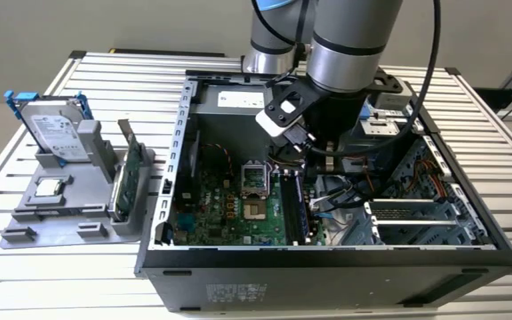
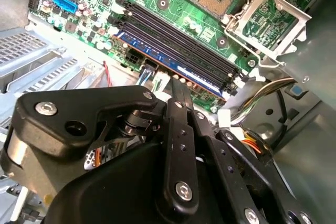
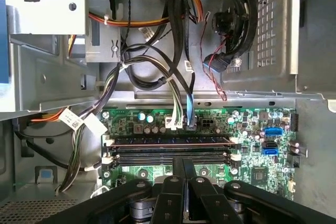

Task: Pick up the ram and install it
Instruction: 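Press down the ram until it locks into place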

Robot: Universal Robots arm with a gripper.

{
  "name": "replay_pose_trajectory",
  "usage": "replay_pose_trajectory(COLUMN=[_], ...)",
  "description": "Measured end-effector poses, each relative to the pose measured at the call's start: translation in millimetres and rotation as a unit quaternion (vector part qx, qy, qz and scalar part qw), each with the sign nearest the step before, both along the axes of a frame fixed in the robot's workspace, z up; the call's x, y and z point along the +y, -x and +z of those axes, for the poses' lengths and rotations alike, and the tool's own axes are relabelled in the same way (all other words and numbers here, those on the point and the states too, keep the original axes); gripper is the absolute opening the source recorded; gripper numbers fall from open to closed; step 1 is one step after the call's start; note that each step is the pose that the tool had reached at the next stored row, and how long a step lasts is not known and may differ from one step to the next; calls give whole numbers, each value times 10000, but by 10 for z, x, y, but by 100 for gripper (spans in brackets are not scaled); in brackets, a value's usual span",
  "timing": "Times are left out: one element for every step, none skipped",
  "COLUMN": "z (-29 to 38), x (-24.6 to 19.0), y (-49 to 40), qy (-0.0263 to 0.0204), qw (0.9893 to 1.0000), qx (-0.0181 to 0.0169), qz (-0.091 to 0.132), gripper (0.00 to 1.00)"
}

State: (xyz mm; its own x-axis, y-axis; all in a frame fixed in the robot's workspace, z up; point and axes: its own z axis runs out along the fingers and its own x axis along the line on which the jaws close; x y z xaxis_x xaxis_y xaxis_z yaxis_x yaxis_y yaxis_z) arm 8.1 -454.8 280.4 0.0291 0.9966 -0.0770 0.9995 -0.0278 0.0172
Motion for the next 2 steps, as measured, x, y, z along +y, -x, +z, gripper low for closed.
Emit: replay_pose_trajectory(z=[0,0], x=[0,0], y=[0,0], qy=[0,0], qw=[10000,10000], qx=[0,0], qz=[0,0], gripper=[0,0])
